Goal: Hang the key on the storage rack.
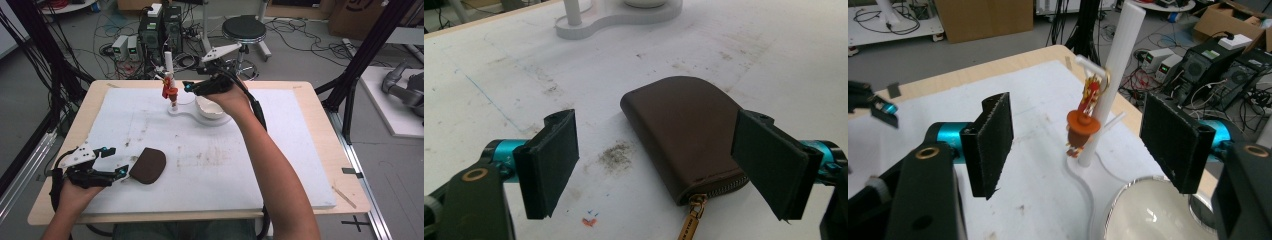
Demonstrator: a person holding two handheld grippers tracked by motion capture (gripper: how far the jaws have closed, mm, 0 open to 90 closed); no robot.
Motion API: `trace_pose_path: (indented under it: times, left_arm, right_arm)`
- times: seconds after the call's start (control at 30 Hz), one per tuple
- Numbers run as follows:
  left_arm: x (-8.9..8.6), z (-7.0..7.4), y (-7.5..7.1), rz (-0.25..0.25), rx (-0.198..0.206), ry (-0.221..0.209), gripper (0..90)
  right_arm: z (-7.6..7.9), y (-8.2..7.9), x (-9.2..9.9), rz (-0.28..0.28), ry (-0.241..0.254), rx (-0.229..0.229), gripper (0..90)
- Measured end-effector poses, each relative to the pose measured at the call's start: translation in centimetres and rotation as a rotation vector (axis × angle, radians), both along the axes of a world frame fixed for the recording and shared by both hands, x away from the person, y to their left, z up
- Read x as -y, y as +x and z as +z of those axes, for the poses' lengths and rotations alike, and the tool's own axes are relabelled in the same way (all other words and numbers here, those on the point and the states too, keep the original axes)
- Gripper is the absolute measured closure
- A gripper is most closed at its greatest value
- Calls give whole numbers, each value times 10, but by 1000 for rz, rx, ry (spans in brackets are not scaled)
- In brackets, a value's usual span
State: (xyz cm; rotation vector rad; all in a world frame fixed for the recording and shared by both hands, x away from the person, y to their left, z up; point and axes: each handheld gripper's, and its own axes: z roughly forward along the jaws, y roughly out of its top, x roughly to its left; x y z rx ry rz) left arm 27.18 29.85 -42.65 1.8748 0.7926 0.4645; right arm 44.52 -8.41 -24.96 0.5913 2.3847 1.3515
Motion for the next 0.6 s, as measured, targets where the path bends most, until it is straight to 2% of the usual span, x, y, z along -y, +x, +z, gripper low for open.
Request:
trace_pose_path:
  times: [0.23, 0.27, 0.43, 0.5, 0.53, 0.6]
  left_arm:
    - [1, 0, 0, -2, -3, 2, 191]
    - [2, 0, 0, -4, -6, 2, 191]
    - [6, -2, 2, -16, -15, 5, 191]
    - [8, -3, 3, -19, -22, 12, 191]
    - [9, -3, 4, -18, -24, 14, 190]
    - [10, -3, 5, -19, -28, 20, 190]
  right_arm:
    - [-11, -21, 29, -6, -7, -23, 262]
    - [-14, -25, 34, -8, 10, -10, 262]
    - [-32, -39, 61, -38, 18, -26, 249]
    - [-38, -43, 69, -63, -6, -53, 213]
    - [-44, -47, 76, -71, 5, -40, 213]
    - [-49, -50, 82, -76, -10, -61, 212]
